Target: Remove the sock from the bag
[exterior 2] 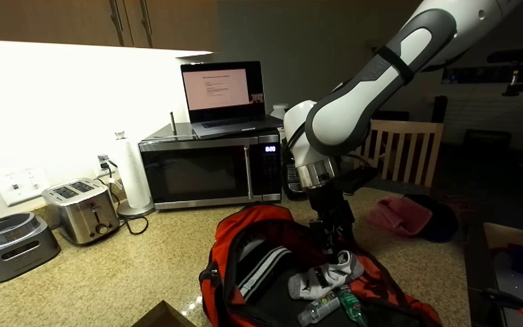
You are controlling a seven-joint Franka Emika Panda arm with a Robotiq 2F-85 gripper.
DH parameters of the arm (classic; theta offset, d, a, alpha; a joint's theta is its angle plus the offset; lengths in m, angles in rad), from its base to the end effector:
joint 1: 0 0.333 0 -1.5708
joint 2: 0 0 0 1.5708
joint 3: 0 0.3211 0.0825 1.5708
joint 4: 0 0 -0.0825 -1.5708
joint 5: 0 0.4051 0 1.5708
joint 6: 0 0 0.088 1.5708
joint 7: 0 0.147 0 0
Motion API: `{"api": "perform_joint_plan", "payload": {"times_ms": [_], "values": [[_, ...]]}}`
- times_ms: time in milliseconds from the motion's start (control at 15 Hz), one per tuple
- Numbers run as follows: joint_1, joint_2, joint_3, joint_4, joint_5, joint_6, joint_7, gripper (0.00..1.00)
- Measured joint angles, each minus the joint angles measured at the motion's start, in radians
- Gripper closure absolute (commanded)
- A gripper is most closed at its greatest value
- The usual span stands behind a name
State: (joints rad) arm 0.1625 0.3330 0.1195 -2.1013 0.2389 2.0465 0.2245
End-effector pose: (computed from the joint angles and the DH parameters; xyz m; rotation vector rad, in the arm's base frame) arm 0.5094 0.1721 0.1896 -2.9453 0.1371 0.6457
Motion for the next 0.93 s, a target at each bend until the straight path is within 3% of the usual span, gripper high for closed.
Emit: {"api": "perform_joint_plan", "payload": {"times_ms": [533, 933], "values": [[-0.004, 0.012, -0.001, -0.008, -0.015, -0.003, -0.151, 0.00], [-0.003, 0.017, -0.001, -0.008, -0.089, -0.002, -0.175, 0.00]]}}
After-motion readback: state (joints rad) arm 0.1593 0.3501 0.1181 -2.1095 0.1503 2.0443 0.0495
